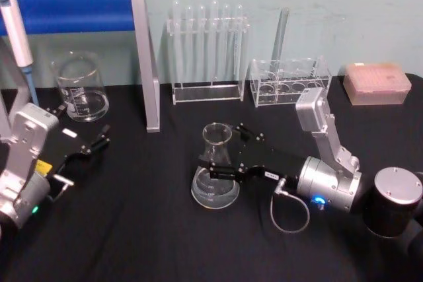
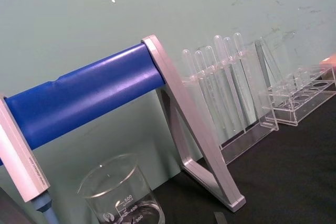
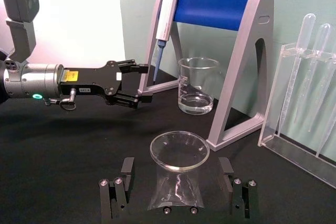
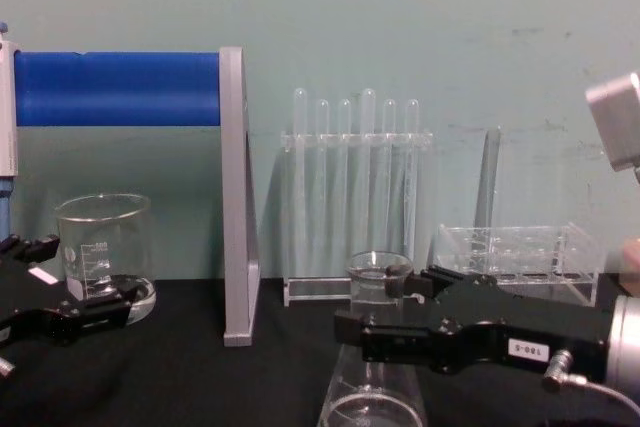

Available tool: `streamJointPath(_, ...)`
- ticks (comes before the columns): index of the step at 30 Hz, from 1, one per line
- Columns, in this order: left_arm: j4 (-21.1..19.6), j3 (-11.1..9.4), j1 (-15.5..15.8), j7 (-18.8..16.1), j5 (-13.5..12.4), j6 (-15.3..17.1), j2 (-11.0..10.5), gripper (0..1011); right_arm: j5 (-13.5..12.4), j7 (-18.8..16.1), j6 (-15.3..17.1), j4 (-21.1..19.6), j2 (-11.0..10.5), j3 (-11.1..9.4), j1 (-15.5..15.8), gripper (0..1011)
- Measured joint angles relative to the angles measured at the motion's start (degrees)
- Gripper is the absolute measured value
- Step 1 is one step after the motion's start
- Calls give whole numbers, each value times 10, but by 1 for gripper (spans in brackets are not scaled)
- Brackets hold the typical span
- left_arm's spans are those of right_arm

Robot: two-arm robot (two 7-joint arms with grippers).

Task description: Grasp the erlenmeyer flask with one hand, shake it three times, then place it back.

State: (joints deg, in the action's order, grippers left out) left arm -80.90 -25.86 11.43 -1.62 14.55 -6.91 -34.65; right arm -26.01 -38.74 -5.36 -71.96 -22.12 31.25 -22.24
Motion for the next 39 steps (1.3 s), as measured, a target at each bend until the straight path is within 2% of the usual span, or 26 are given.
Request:
streamJointPath(24, 0, 0, 0, 0, 0, 0, 0, 1001, 1, 1, -2, -2, -1, -1, 2, 998)
streamJointPath(29, 0, 0, 0, 0, 0, 0, 0, 1001, 1, 1, -2, -2, -1, -1, 2, 908)
streamJointPath(39, 0, 0, 0, 0, 0, 0, 0, 1001, 1, 1, -3, -2, -1, -1, 2, 600)
